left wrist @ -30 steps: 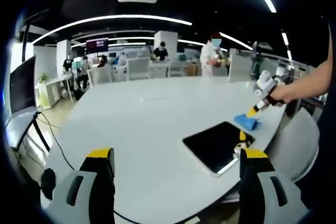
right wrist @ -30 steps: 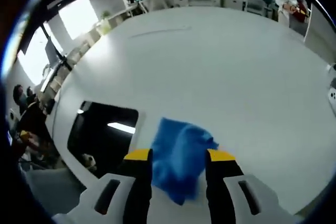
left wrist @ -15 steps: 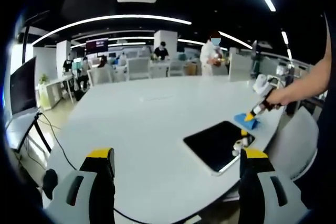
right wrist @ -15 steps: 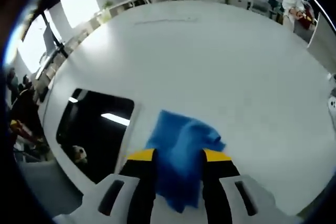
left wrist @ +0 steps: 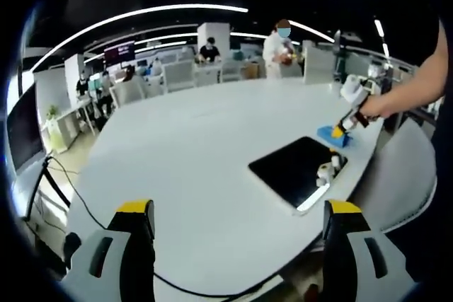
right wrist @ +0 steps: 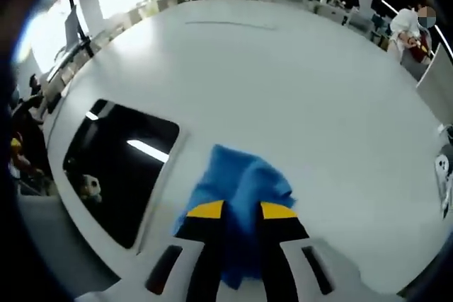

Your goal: Wipe the mirror surface with the cleaning cloth until all visible marks leave the cleaned area.

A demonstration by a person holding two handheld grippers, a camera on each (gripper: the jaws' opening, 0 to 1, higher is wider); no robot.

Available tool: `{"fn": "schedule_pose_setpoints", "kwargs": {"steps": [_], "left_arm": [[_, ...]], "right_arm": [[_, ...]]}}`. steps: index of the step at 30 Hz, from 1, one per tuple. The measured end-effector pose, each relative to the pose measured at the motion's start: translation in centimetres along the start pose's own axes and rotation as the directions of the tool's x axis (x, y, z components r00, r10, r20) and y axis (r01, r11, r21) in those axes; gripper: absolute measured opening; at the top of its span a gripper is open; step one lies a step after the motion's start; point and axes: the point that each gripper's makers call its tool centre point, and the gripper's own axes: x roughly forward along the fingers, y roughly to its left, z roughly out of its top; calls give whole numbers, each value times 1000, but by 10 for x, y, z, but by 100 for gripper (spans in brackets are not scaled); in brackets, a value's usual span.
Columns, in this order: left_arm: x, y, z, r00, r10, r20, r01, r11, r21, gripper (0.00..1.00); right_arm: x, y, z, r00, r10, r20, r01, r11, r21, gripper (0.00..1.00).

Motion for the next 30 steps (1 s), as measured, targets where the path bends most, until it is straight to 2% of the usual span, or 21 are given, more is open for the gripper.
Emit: {"fn": "schedule_pose_setpoints", "kwargs": {"steps": [2, 4, 12, 16, 17, 19, 20, 21, 26, 30], "left_arm": [[1, -1, 1, 1000, -12, 4, 12, 1000, -3, 99], [3, -3, 3, 1000, -27, 9, 27, 1000, -14, 99], [2, 3, 6, 999, -53, 12, 53, 998, -15, 100], [1, 8, 6, 999, -49, 12, 49, 999, -10, 100], [0, 8, 6, 999, -48, 12, 48, 999, -10, 100], [-1, 8, 8, 999, -50, 15, 50, 999, -11, 100], [-1, 8, 8, 999, -52, 14, 52, 999, -10, 100], [-1, 8, 8, 998, -56, 11, 56, 998, -5, 100], [-1, 18, 6, 999, -46, 4, 46, 999, 3, 99], [-2, 21, 5, 999, -41, -2, 41, 999, 2, 99]], "right_arm": [[1, 4, 1, 1000, 5, -5, -5, 1000, -21, 5], [1, 5, 1, 1000, 1, -10, -1, 1000, -9, 2], [1, 1, 0, 999, 48, -5, -47, 996, 81, 1], [1, 1, 0, 999, 50, -4, -49, 995, 83, 0], [1, 1, 0, 999, 53, -2, -53, 994, 100, 0], [0, 0, 0, 997, 71, -17, -66, 976, 208, 0], [-3, -4, 2, 999, 50, -19, -44, 973, 225, 0], [-6, -8, 14, 999, 37, 36, -43, 983, 178, 0], [-20, -10, 29, 997, 55, 47, -64, 978, 199, 0], [-21, -10, 29, 996, 89, 29, -93, 964, 248, 0]]}}
